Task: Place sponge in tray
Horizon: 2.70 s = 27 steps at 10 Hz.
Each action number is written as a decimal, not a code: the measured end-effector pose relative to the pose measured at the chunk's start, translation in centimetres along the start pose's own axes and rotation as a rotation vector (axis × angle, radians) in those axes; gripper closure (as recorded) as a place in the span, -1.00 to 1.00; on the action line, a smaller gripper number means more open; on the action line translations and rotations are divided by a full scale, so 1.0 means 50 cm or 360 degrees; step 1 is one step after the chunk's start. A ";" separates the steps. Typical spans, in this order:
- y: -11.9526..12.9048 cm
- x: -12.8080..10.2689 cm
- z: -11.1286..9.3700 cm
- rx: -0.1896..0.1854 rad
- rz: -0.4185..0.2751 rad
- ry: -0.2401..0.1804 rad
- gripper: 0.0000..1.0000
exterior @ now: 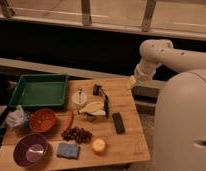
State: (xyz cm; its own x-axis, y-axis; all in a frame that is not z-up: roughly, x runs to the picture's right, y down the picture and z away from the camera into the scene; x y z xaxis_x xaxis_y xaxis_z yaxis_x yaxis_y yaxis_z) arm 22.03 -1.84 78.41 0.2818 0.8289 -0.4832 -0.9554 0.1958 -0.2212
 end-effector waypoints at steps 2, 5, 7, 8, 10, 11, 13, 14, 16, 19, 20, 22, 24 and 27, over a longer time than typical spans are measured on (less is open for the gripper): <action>0.000 0.000 0.000 0.0000 0.0000 0.0000 -0.50; 0.000 0.000 0.000 0.0000 0.0000 0.0000 -0.50; 0.000 0.000 0.000 0.0000 0.0000 0.0000 -0.50; 0.000 0.000 0.000 0.0000 0.0000 0.0000 -0.50; 0.000 0.000 0.000 0.0000 0.0000 0.0000 -0.50; 0.000 0.000 0.000 0.0000 0.0000 0.0000 -0.50; -0.007 0.002 0.000 -0.0005 0.0031 -0.0002 -0.50; -0.009 0.004 0.000 -0.0006 0.0037 -0.0002 -0.50; -0.004 0.000 0.001 -0.0007 0.0030 -0.0001 -0.50; 0.016 0.000 -0.012 -0.0036 -0.0053 -0.0029 -0.50; 0.037 0.001 -0.019 -0.0055 -0.0116 -0.0043 -0.50; 0.126 0.000 -0.029 -0.0105 -0.0320 -0.0068 -0.50; 0.207 0.024 -0.039 -0.0135 -0.0513 -0.0080 -0.50; 0.345 0.059 -0.028 -0.0108 -0.0815 -0.0061 -0.50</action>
State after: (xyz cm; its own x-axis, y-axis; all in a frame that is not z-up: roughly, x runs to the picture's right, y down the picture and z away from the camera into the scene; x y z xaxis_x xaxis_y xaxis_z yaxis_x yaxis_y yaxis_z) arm 6.49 3.24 72.01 0.7073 0.6543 -0.2677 -0.6875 0.5483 -0.4762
